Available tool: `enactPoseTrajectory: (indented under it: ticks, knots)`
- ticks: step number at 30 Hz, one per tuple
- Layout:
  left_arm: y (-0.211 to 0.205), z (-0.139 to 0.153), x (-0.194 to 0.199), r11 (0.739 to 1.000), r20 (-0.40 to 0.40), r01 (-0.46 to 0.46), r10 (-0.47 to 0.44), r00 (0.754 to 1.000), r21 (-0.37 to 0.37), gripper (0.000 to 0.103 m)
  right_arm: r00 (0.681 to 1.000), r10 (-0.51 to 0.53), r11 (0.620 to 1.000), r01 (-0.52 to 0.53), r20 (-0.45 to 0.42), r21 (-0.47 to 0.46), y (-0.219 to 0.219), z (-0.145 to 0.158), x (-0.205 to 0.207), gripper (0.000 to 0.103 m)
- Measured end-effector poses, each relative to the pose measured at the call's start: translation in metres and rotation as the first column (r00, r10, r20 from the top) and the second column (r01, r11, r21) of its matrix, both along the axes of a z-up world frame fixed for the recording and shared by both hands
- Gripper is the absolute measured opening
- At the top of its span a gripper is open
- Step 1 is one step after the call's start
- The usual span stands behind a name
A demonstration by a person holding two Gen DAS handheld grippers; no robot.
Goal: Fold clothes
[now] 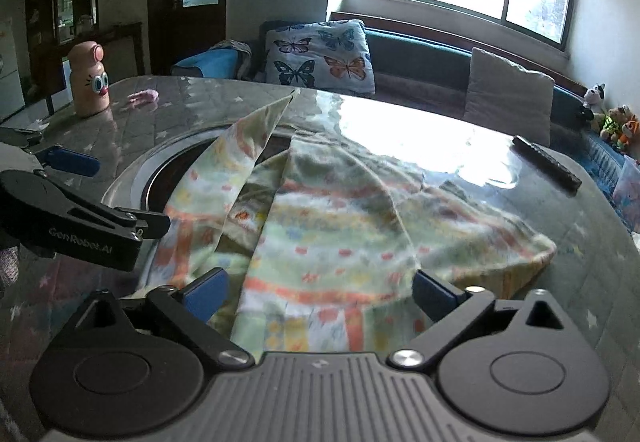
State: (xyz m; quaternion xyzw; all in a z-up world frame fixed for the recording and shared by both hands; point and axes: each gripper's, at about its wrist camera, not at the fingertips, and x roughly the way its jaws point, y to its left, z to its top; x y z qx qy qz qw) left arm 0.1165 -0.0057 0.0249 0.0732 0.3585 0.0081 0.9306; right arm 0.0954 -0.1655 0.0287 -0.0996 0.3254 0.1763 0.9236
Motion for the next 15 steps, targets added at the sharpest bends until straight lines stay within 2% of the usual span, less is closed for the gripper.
enactPoseTrajectory:
  ticks: [8, 12, 15]
  knots:
    - [-0.003, 0.002, 0.042, 1.000, 0.010, 0.013, -0.013, 1.000, -0.007, 0.083, 0.999, -0.010, 0.999, 0.011, -0.031, 0.036, 0.003, 0.002, 0.057, 0.087]
    - [-0.005, 0.000, 0.064, 0.999, 0.011, 0.039, -0.039, 0.999, -0.011, 0.079, 0.999, 0.014, 0.998, -0.011, -0.045, 0.054, 0.012, 0.002, 0.088, 0.081]
    - [-0.005, -0.006, 0.078, 0.999, -0.005, 0.045, -0.046, 0.999, -0.009, 0.071, 0.998, 0.037, 0.997, -0.034, -0.051, 0.064, 0.022, 0.002, 0.110, 0.076]
